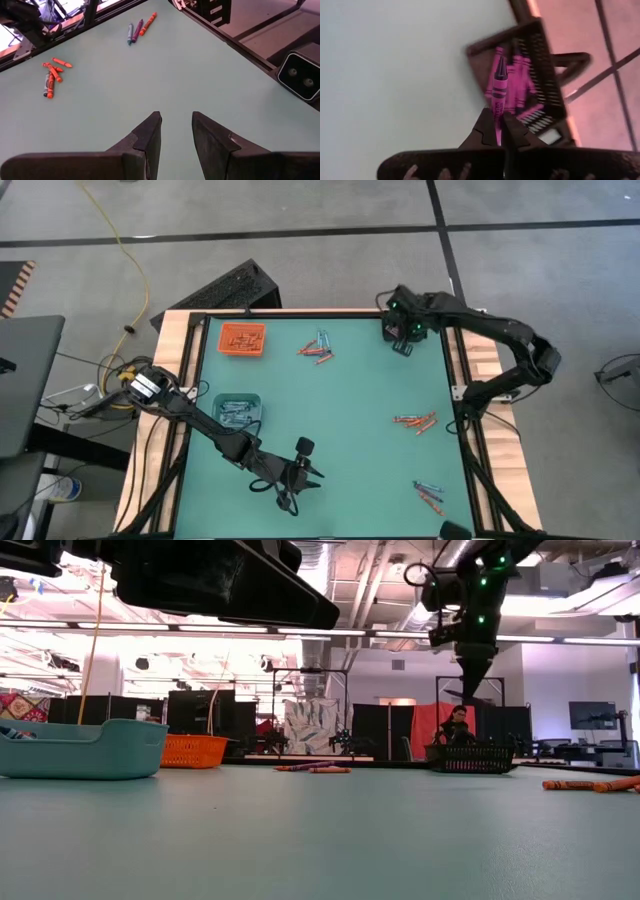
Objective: Sort crayons
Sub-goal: Put the purple crayon into the black basket
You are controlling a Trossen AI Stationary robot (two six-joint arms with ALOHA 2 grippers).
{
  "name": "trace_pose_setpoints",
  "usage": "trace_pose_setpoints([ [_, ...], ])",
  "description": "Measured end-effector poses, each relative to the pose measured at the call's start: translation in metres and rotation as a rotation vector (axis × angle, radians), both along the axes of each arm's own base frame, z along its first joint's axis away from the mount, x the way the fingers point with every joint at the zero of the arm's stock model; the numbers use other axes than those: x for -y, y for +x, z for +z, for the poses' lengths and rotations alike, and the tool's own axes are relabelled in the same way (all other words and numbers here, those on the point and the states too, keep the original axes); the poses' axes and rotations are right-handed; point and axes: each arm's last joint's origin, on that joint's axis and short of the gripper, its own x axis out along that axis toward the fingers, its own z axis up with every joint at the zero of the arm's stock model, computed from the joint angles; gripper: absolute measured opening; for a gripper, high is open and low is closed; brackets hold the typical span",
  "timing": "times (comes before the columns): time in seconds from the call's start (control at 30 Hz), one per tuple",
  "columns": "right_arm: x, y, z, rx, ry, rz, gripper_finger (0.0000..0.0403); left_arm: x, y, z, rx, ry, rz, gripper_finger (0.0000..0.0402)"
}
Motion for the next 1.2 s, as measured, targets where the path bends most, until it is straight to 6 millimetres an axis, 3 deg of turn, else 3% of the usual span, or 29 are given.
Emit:
trace_pose_setpoints([
  [0.2,0.038,-0.017,-0.002,0.01,-0.065,-0.011,0.0,-0.003,0.001,0.0,-0.001,-0.006,0.016,0.01],
  [0.4,0.063,-0.017,-0.024,-0.026,-0.022,0.007,0.0,-0.005,0.003,0.0,-0.006,-0.027,0.035,0.01],
  [0.8,0.08,-0.004,-0.07,-0.172,0.071,0.067,0.0,-0.006,0.002,-0.002,-0.021,-0.03,0.058,0.01],
  [1.03,0.081,-0.001,-0.071,-0.159,0.049,0.075,0.0002,-0.007,0.003,-0.002,-0.026,-0.032,0.063,0.01],
  [1.2,0.082,-0.001,-0.071,-0.155,0.046,0.07,0.0026,-0.007,0.003,-0.002,-0.027,-0.038,0.067,0.01],
])
